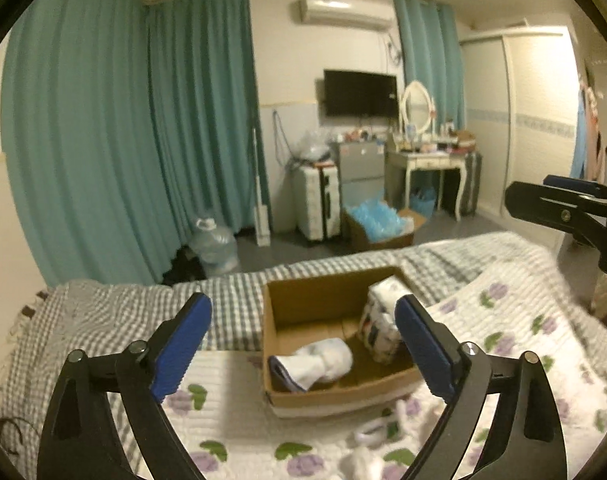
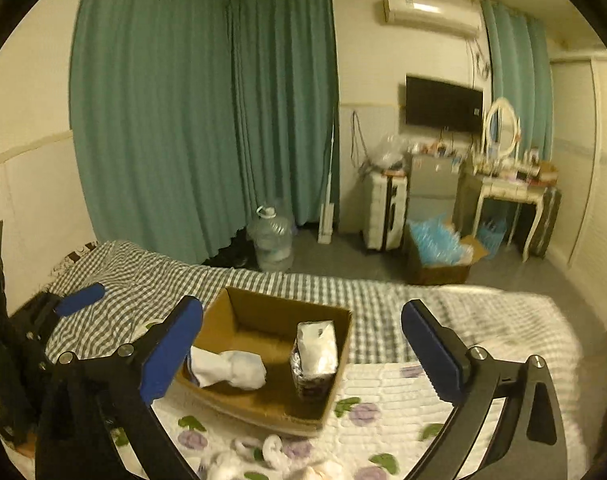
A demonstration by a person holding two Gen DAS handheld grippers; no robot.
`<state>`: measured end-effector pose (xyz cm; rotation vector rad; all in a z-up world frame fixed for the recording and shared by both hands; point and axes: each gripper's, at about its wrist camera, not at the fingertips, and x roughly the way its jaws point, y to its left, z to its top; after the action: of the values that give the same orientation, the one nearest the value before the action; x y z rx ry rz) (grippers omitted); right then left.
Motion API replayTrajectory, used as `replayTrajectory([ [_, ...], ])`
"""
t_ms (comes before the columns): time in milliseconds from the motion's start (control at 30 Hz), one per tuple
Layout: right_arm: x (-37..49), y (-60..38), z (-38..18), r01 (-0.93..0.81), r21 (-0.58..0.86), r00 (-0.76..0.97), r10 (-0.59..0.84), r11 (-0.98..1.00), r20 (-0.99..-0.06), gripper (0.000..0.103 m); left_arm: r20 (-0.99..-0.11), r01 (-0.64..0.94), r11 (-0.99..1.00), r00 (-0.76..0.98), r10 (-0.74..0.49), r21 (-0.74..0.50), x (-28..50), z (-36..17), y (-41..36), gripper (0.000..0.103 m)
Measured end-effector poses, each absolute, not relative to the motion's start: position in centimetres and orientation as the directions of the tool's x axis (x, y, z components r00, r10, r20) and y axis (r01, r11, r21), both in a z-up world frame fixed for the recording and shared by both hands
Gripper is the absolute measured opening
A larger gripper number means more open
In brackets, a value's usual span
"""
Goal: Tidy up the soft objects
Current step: 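Carry the package and sock over the box and open both tools, then move both tools back toward the remaining items on the quilt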
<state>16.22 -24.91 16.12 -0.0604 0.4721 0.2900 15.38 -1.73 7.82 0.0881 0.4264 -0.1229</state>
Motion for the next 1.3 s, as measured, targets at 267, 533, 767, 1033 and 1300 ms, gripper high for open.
replayTrajectory([
  [267, 9.0, -24.7, 17.6, -0.304, -0.03, 0.831, 0.25, 0.952, -0.497, 0.101, -0.412, 0.121, 0.991, 0.907, -0.089, 0.052, 8.6, 7.3, -0.2, 0.095],
  [533, 5.8, -23.5, 7.1, -0.318, -0.064, 0.727, 0.2, 0.946, -0.656, 0.101, -0.525, 0.09, 0.994, 0.85, -0.045, 0.061, 5.7, -0.1, -0.1, 0.095],
  [767, 5.3, -23.0, -3.6, -0.326, -0.063, 0.65, 0.175, 0.943, -0.74, 0.101, -0.64, 0.054, 0.998, 0.767, -0.056, -0.022, 5.2, -8.1, 0.8, 0.095],
  [1033, 6.6, -23.0, -10.8, -0.322, 0.006, 0.478, 0.169, 0.947, -0.862, 0.084, -0.681, 0.061, 0.997, 0.728, -0.074, -0.043, 4.6, -11.5, 0.8, 0.095],
  [1300, 7.1, -21.1, -13.0, -0.374, -0.006, 0.43, 0.168, 0.928, -0.887, 0.057, -0.7, 0.056, 0.997, 0.71, -0.076, -0.052, 5.0, -12.2, 1.1, 0.095],
])
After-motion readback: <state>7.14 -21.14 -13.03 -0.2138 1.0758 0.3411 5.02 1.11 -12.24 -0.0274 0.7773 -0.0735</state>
